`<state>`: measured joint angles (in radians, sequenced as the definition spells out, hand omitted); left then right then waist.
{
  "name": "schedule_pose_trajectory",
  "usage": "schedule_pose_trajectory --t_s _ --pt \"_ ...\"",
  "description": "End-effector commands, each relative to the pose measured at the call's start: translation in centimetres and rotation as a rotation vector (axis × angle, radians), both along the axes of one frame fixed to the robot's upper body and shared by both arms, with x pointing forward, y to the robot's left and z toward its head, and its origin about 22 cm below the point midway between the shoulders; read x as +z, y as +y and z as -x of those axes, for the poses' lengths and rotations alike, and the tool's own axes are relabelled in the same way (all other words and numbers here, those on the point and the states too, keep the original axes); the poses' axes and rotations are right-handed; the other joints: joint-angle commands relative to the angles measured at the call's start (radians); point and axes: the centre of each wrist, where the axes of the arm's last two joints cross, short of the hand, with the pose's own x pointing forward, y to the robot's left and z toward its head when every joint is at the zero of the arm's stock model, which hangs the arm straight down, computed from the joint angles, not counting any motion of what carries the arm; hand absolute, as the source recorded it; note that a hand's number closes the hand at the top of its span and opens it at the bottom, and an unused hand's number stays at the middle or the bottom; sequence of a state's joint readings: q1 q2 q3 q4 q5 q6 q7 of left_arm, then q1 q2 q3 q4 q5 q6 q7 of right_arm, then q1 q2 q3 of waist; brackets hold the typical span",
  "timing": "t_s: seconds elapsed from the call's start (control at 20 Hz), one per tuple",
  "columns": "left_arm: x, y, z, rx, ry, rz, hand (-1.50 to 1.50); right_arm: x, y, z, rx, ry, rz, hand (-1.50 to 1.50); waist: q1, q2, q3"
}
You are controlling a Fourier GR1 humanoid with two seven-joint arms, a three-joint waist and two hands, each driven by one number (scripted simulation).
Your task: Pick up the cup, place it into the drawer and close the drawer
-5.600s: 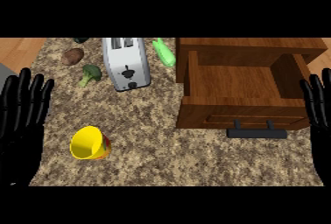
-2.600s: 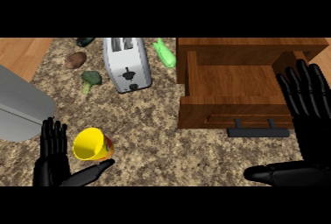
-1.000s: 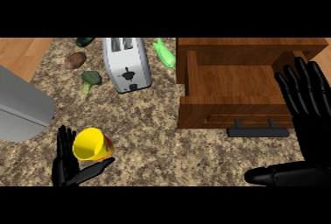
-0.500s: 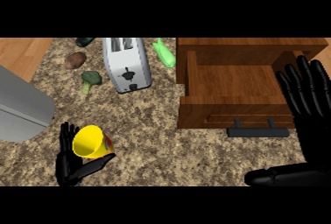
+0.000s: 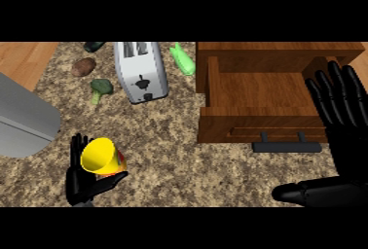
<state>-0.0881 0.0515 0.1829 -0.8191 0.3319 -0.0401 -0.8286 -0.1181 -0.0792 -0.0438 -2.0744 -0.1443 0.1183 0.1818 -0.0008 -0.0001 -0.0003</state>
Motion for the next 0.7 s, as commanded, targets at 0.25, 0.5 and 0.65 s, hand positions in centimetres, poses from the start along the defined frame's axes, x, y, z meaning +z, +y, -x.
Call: schedule_pose_trajectory --t_s 0.25,0.5,0.65 --pt "-1.2 -1.1 -1.4 -0.091 -0.09 0.1 1.5 1.4 -0.4 0.2 0.004 0.021 -0.006 -1.5 -0.003 0.001 0.0" --pt "-2.2 -0.5 0.0 -0.072 -0.154 0.025 1.5 -0.4 0.1 1.4 0.005 -0.01 0.004 -1.5 -0.003 0.001 0.0" --pt "-1.8 -1.3 -0.5 -0.063 -0.165 -0.009 1.5 -0.7 0.0 0.8 -0.002 0.008 0.004 -1.5 -0.002 0.001 0.0"
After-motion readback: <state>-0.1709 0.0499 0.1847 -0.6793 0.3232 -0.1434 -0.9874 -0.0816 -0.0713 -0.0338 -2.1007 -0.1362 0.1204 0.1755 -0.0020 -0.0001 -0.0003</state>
